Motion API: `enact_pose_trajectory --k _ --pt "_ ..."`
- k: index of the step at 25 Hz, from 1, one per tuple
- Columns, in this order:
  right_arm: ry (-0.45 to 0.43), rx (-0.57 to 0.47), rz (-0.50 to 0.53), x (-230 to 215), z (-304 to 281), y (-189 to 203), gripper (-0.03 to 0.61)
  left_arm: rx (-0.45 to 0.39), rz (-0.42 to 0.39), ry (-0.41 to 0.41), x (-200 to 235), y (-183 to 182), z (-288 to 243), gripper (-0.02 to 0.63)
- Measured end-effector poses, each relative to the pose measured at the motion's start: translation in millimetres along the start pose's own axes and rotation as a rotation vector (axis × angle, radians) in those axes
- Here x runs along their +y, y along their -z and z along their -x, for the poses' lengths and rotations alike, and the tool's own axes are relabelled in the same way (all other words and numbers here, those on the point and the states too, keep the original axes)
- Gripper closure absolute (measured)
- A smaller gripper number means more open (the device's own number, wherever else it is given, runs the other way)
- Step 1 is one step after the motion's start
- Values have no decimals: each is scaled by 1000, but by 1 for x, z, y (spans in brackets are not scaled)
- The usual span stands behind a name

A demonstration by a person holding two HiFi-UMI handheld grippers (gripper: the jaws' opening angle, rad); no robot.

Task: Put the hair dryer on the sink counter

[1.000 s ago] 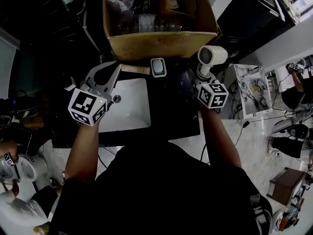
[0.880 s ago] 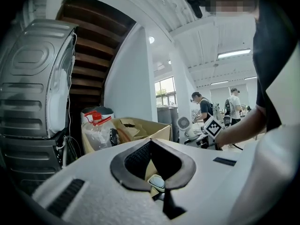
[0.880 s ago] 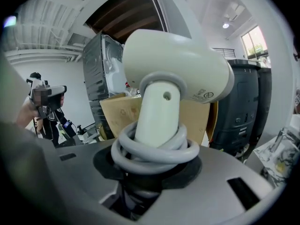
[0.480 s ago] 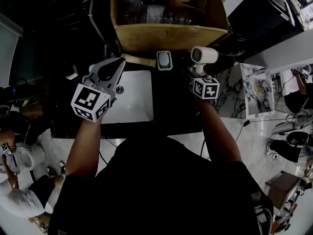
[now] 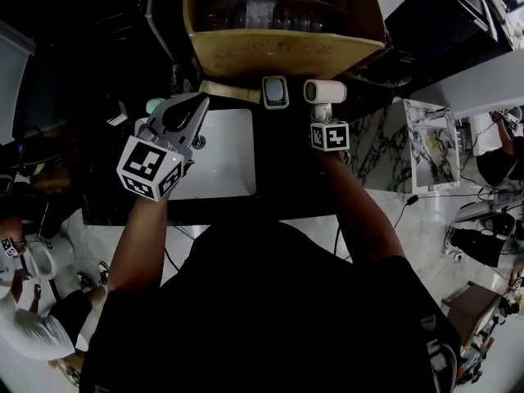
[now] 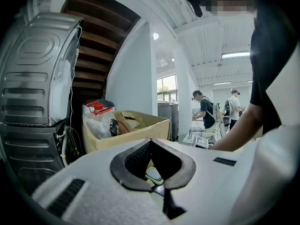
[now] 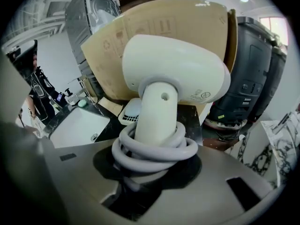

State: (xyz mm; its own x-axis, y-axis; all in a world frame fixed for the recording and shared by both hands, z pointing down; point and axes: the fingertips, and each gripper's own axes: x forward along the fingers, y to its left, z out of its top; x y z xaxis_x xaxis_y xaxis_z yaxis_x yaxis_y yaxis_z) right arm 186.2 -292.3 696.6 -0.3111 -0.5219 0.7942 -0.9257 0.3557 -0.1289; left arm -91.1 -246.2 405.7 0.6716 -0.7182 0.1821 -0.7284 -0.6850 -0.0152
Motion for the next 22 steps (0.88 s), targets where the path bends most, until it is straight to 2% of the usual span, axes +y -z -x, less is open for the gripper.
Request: enact_pose_trajectory --k 11,22 --pt "41 142 -1 -5 -23 19 410 8 12 -6 4 8 3 600" --pt "51 221 -27 -1 -33 31 410 9 26 -5 6 13 4 600"
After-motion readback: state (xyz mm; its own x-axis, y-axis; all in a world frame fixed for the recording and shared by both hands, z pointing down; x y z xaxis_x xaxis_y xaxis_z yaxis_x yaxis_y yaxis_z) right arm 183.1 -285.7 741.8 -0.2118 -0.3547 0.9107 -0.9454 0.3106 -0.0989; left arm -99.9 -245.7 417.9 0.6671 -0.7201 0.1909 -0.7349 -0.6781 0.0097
